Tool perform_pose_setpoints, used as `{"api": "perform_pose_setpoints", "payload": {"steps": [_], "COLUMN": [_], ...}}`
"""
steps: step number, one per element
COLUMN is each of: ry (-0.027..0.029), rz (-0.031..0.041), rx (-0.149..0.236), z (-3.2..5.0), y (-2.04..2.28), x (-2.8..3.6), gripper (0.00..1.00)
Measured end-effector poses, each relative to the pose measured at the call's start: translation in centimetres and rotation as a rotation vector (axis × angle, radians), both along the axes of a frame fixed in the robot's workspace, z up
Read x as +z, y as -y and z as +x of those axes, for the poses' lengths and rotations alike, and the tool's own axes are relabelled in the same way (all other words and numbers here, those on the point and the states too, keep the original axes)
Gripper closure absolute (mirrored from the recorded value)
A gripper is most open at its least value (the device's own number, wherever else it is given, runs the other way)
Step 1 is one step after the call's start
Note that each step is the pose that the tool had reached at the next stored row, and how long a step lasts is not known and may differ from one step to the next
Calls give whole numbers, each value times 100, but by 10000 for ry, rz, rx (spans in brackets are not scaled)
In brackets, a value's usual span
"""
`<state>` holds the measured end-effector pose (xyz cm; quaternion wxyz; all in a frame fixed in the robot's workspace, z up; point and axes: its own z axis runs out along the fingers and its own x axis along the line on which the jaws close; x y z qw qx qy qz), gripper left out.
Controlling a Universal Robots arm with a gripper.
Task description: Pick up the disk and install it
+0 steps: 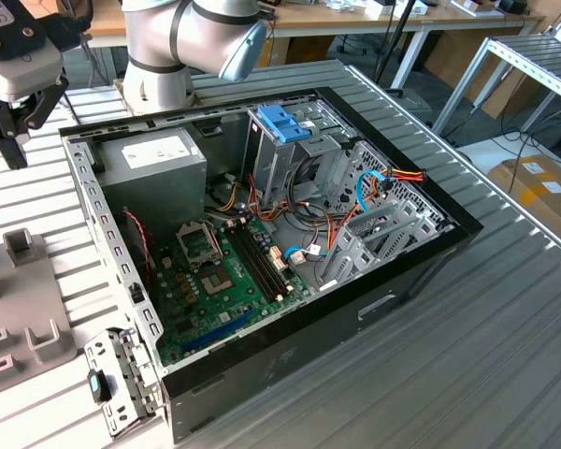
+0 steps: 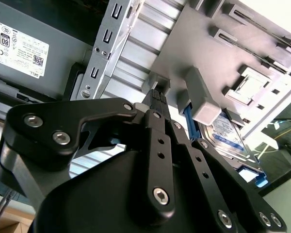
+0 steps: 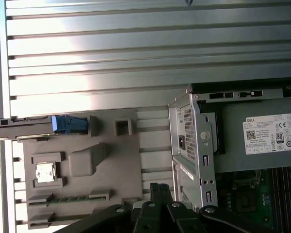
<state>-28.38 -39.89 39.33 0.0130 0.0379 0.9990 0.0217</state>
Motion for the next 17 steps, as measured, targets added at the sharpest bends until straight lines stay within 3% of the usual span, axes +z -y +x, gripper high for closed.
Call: {"api": "perform_pose_setpoints", "payload": {"steps": [17], "ry": [1], "rz": [0], "rx": [0], "z": [-87], "y": [0], "x": [0], "gripper": [89]}}
